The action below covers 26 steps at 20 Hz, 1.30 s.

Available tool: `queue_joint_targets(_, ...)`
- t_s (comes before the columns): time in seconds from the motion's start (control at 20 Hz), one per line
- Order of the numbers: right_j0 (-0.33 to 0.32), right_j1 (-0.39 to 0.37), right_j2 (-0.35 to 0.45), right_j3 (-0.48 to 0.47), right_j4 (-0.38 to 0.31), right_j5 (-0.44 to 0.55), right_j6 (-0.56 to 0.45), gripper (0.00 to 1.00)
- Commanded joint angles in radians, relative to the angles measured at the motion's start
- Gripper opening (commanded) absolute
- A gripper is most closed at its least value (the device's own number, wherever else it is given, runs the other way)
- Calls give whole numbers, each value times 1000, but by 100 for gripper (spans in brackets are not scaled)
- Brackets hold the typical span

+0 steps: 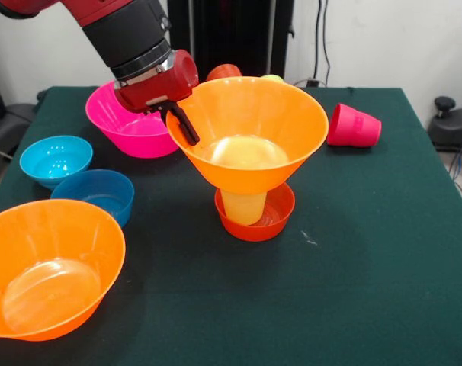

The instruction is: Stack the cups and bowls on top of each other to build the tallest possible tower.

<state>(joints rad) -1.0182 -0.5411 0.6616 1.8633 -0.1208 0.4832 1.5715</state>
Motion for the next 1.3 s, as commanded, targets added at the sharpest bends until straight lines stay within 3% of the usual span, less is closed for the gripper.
queue_joint_targets(0.05, 19, 49, 24, 6, -67, -39, -3, 0)
queue_joint_targets(0.65, 14, 54, 31, 7, -69, -42, -11, 0)
queue_joint_targets(0.7, 14, 54, 32, 8, -69, -42, -11, 100)
queue_joint_targets(1.3, 3, 59, 44, 13, -74, -44, -14, 100)
